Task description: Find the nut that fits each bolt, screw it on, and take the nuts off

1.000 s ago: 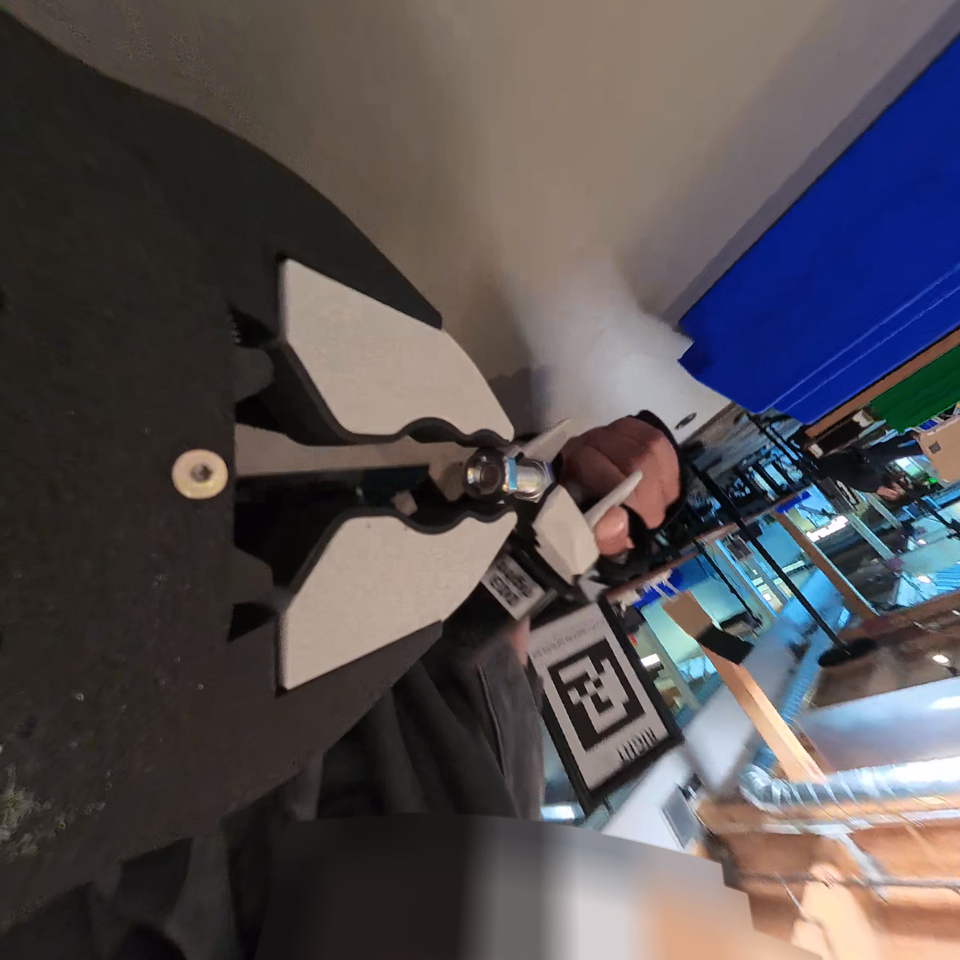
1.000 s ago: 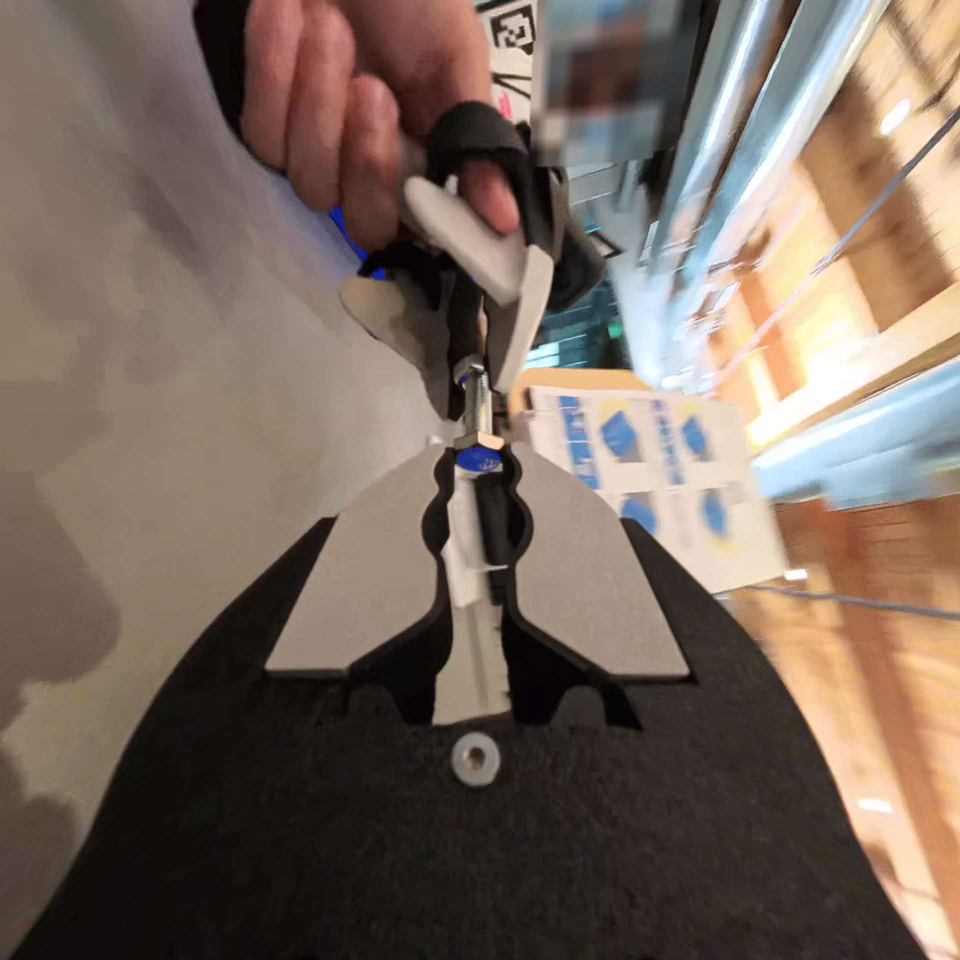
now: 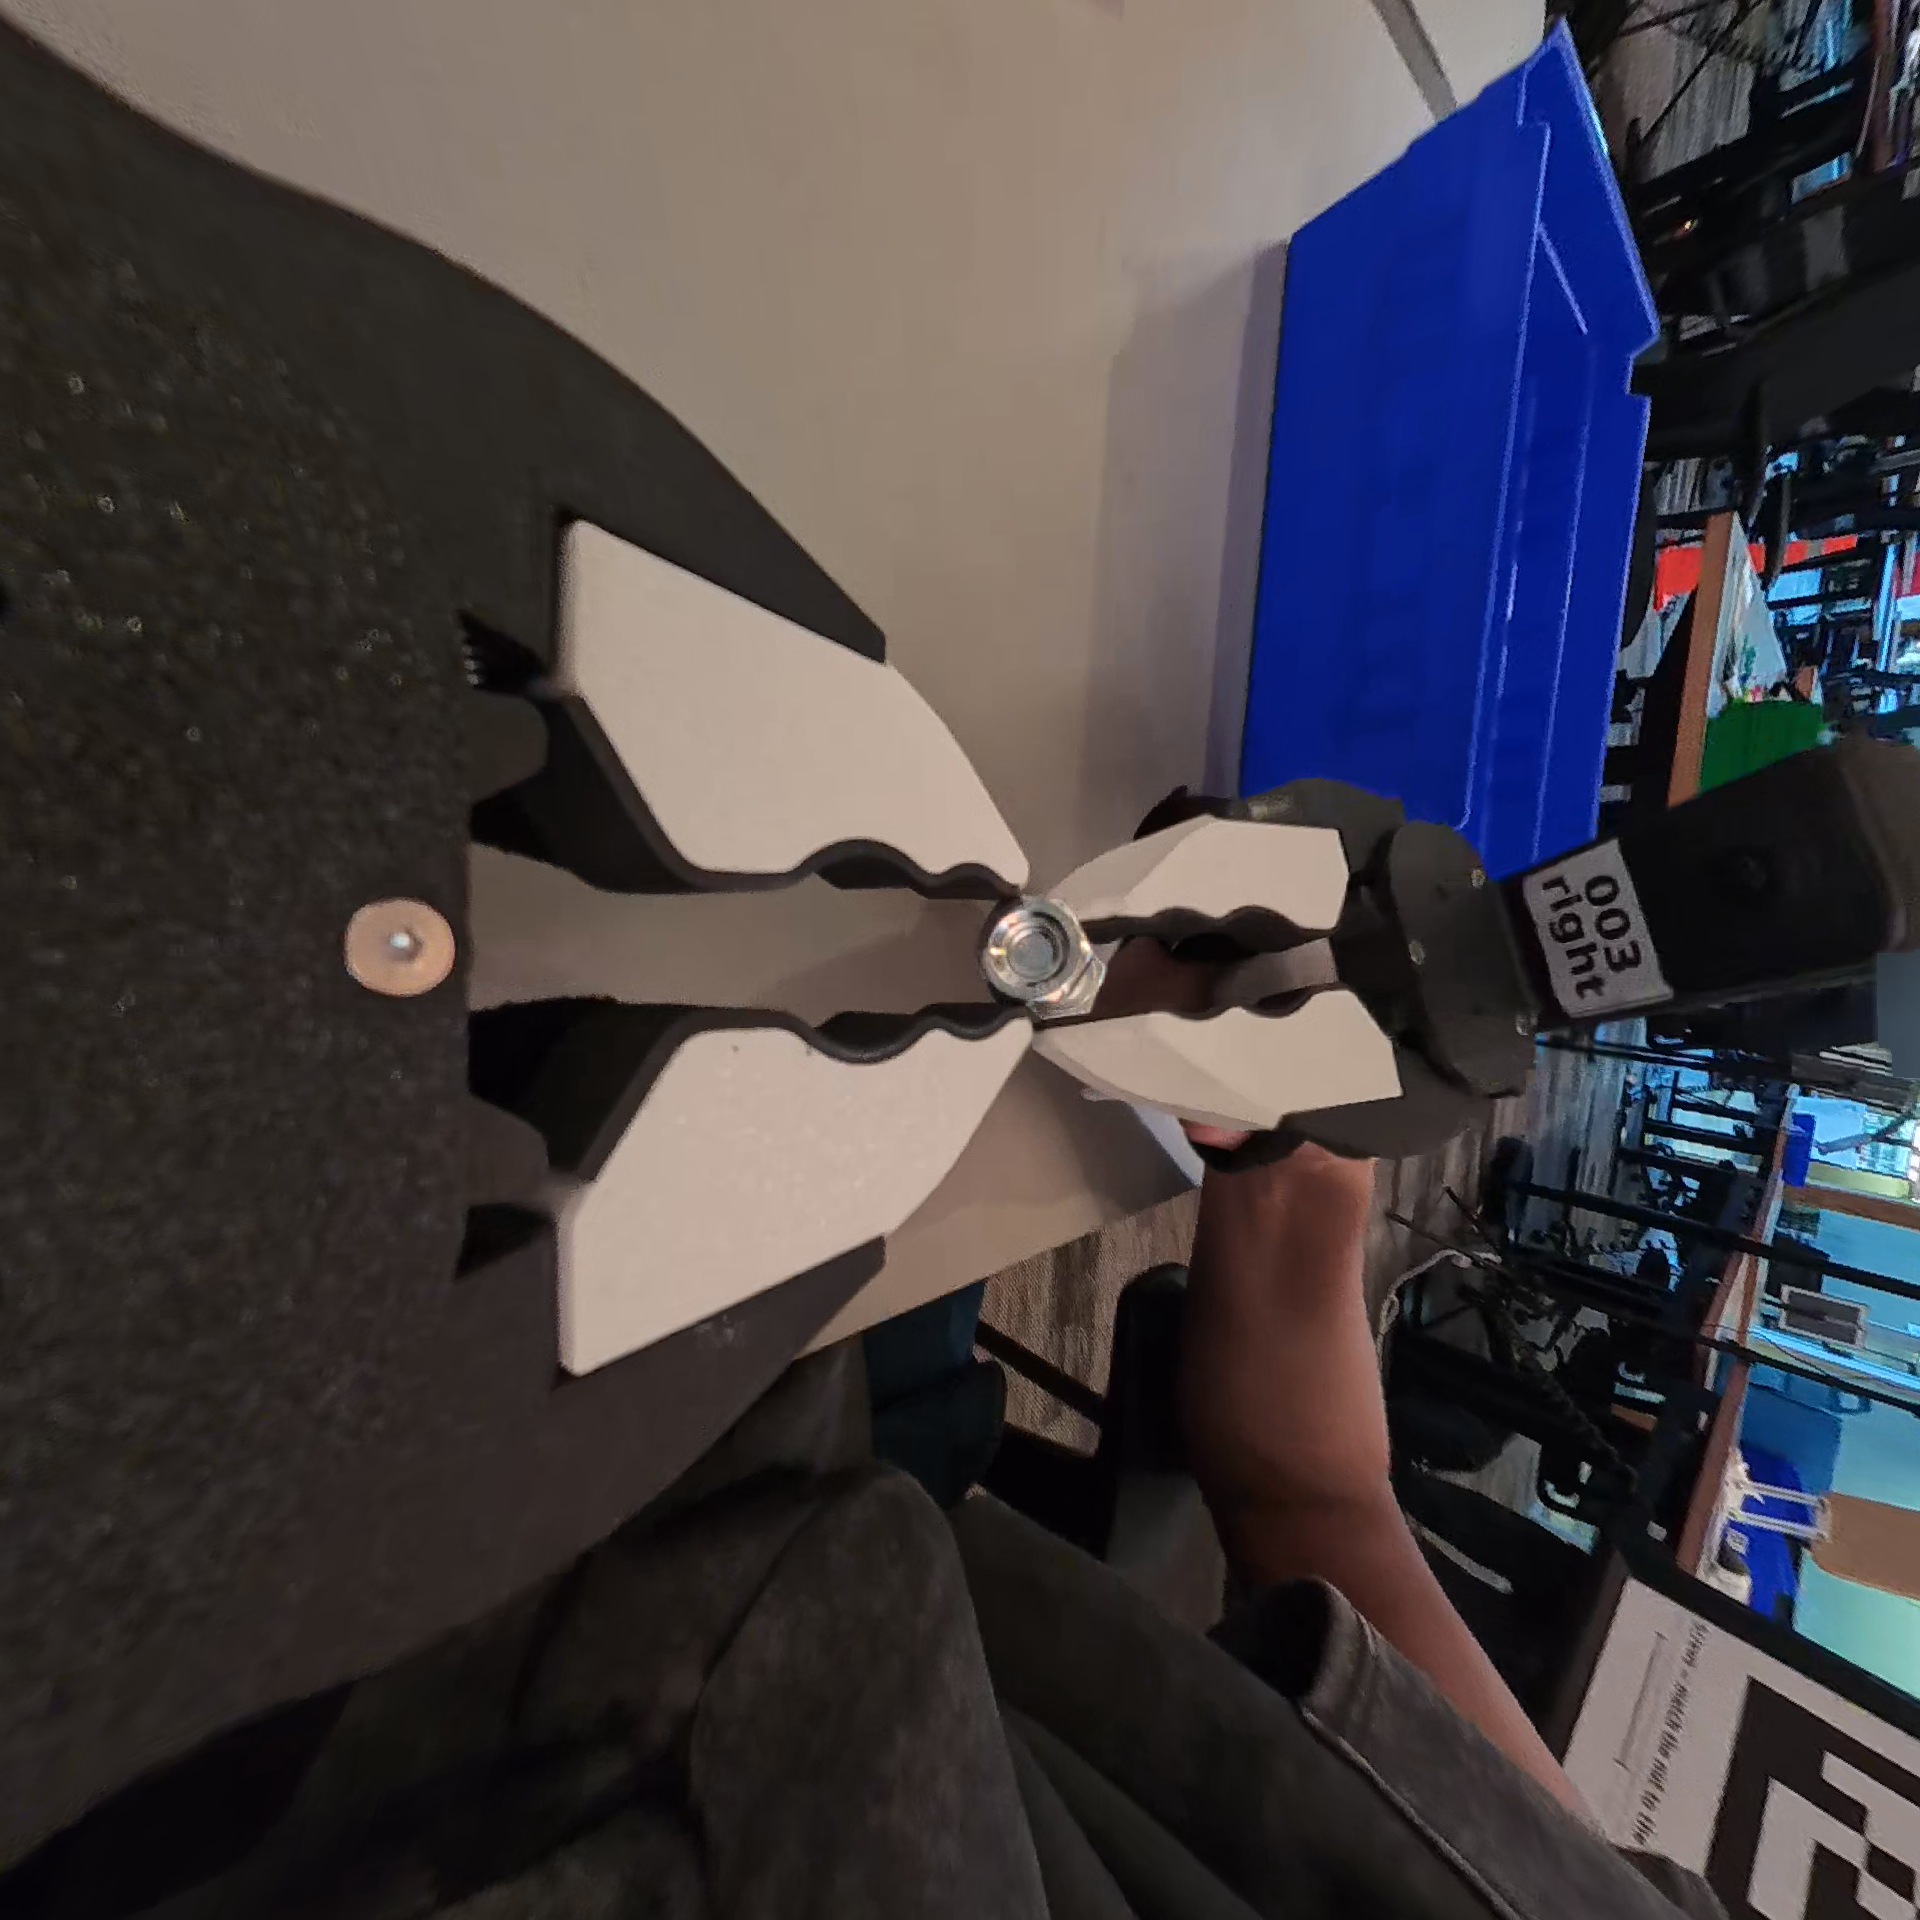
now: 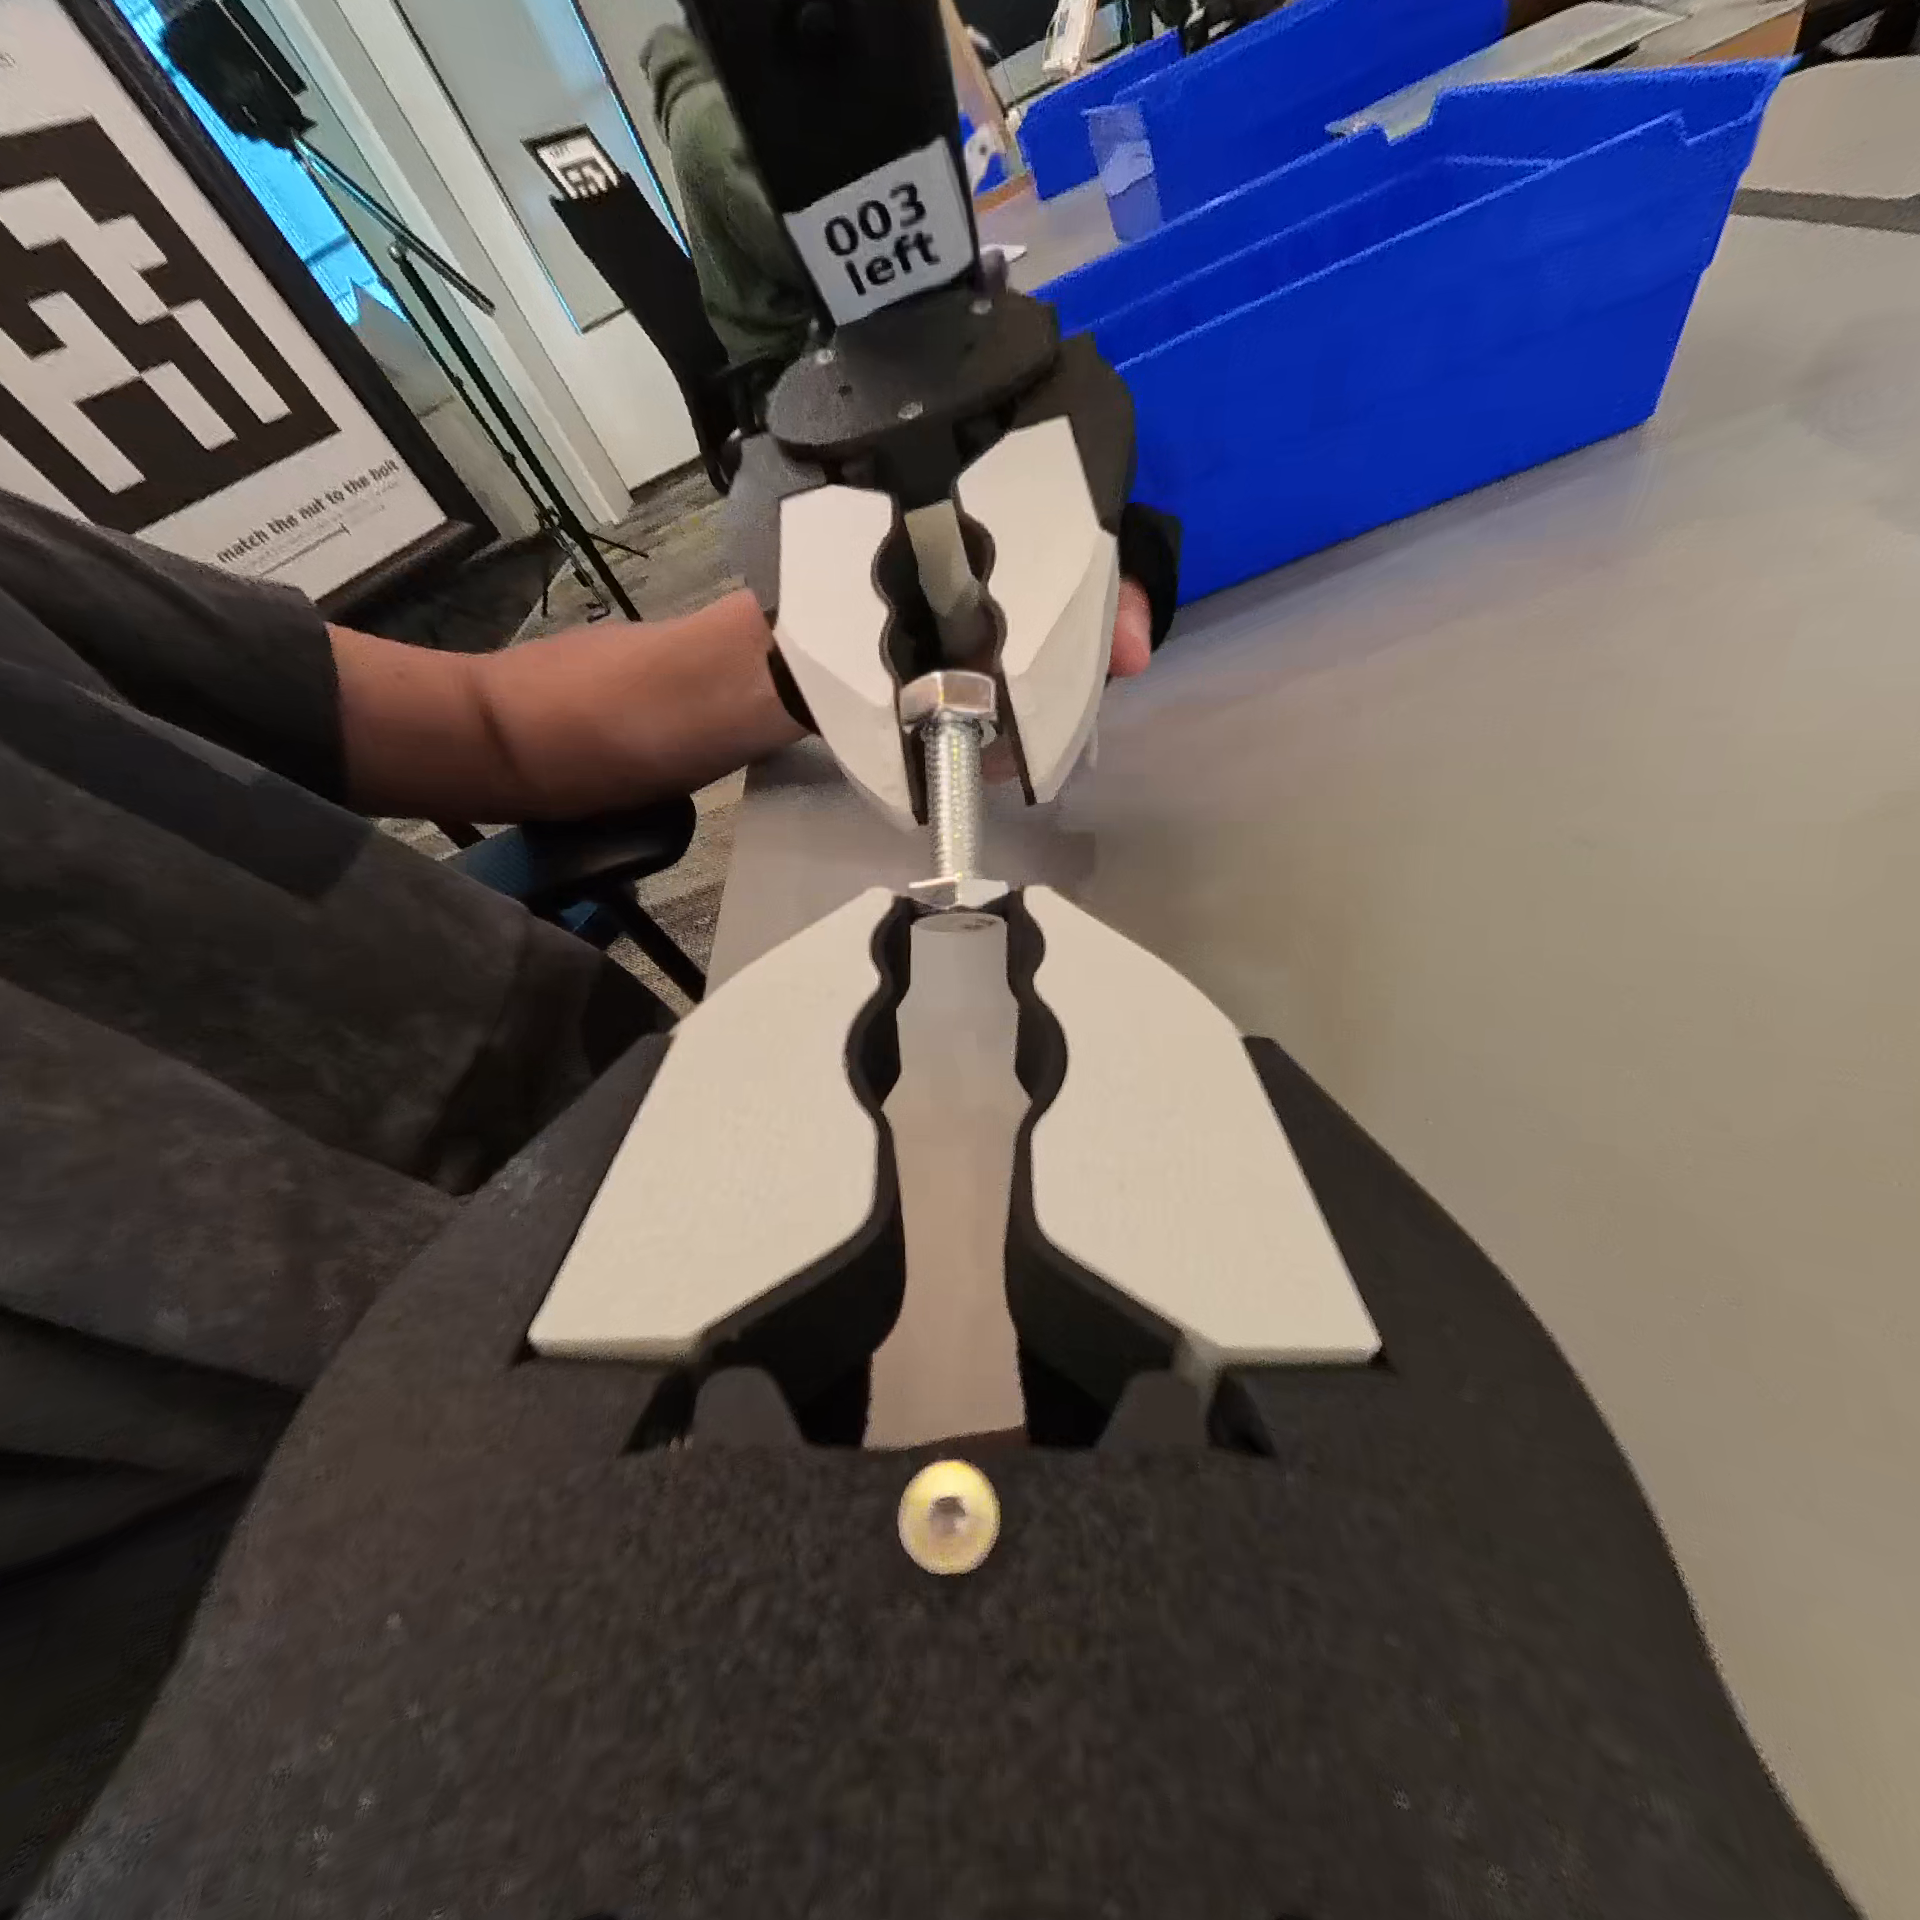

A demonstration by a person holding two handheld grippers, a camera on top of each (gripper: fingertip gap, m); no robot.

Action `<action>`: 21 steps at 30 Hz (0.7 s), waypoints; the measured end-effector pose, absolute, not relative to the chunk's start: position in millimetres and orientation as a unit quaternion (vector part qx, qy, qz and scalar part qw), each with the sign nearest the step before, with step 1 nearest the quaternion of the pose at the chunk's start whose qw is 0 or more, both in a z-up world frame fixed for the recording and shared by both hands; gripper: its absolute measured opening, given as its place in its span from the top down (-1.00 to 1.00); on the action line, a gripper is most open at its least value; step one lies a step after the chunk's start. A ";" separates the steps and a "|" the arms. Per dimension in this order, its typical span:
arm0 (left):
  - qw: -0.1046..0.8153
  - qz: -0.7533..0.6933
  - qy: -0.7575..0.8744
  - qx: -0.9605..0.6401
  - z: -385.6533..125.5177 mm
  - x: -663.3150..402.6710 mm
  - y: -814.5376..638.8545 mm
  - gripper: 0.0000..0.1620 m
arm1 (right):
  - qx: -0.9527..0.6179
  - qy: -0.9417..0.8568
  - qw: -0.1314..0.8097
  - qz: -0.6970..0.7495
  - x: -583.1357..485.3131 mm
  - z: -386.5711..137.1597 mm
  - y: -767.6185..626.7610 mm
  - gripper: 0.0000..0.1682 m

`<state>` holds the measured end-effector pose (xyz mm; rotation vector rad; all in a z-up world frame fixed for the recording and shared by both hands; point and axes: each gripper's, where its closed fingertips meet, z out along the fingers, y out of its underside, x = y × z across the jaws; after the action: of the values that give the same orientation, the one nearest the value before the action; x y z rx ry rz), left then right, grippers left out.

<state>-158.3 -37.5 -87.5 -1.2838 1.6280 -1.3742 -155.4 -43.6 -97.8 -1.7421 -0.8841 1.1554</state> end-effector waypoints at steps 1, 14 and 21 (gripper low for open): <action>0.319 -0.528 0.616 -0.490 -86.8 -158.7 -36.6 0.78 | -0.694 -0.349 0.426 0.464 -155.5 -96.4 -42.8 0.79; 0.253 -0.571 0.553 -0.551 -89.3 -153.4 -25.4 0.79 | -0.694 -0.439 0.525 0.226 -142.9 -105.5 -26.4 0.79; 0.134 -0.688 0.388 -0.598 -74.4 -149.7 -6.9 0.79 | -0.514 -0.559 0.600 -0.249 -120.8 -103.5 -12.9 0.79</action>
<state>-149.7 -6.9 -74.4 -1.7338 1.1258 -1.9940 -120.8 -12.9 -103.5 -1.1923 -1.2968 -0.5773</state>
